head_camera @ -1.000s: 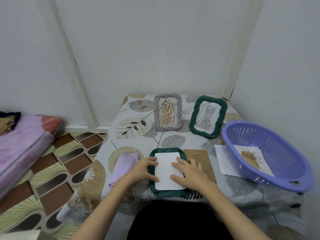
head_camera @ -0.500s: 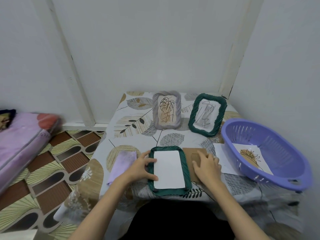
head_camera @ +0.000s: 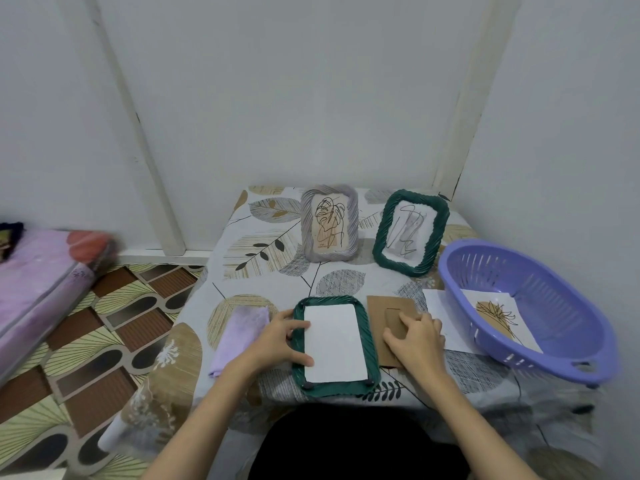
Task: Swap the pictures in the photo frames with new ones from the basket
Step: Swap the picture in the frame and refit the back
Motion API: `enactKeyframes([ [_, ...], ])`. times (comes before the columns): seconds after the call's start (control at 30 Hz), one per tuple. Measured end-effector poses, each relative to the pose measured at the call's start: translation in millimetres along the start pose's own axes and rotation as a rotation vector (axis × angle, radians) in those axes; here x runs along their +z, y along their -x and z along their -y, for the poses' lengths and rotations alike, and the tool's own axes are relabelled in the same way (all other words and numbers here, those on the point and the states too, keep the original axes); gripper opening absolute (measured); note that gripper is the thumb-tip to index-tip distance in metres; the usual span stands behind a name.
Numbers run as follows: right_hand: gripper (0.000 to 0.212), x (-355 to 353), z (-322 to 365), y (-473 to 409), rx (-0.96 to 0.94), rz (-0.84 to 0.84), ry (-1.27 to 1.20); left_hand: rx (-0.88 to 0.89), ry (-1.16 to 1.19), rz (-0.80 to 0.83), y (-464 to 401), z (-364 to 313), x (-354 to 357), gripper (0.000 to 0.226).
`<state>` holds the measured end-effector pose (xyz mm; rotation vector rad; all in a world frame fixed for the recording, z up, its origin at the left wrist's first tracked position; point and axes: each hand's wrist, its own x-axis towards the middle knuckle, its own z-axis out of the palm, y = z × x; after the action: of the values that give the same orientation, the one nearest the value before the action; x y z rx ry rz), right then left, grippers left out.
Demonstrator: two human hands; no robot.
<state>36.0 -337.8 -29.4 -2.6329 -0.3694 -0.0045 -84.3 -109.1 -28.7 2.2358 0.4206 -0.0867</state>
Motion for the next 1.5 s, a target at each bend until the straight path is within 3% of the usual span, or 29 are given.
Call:
enactKeyframes([
  [0.2,0.054,-14,9,-5,-0.008,-0.072,-0.196,0.000,-0.012,-0.013,-1,-6,3,0.077],
  [0.43,0.056,-7,26,-2,-0.036,0.012,-0.357,0.010,-0.010,-0.023,0,-7,6,0.076],
  [0.73,0.054,2,31,15,-0.144,0.018,-0.283,0.020,0.010,-0.033,-1,-5,6,0.076],
  [0.9,0.055,16,54,36,-0.294,0.142,-0.146,0.031,0.028,-0.048,-2,-3,7,0.078],
  [1.5,0.050,23,74,34,-0.219,0.201,0.033,0.067,0.069,-0.021,-2,3,7,0.079],
])
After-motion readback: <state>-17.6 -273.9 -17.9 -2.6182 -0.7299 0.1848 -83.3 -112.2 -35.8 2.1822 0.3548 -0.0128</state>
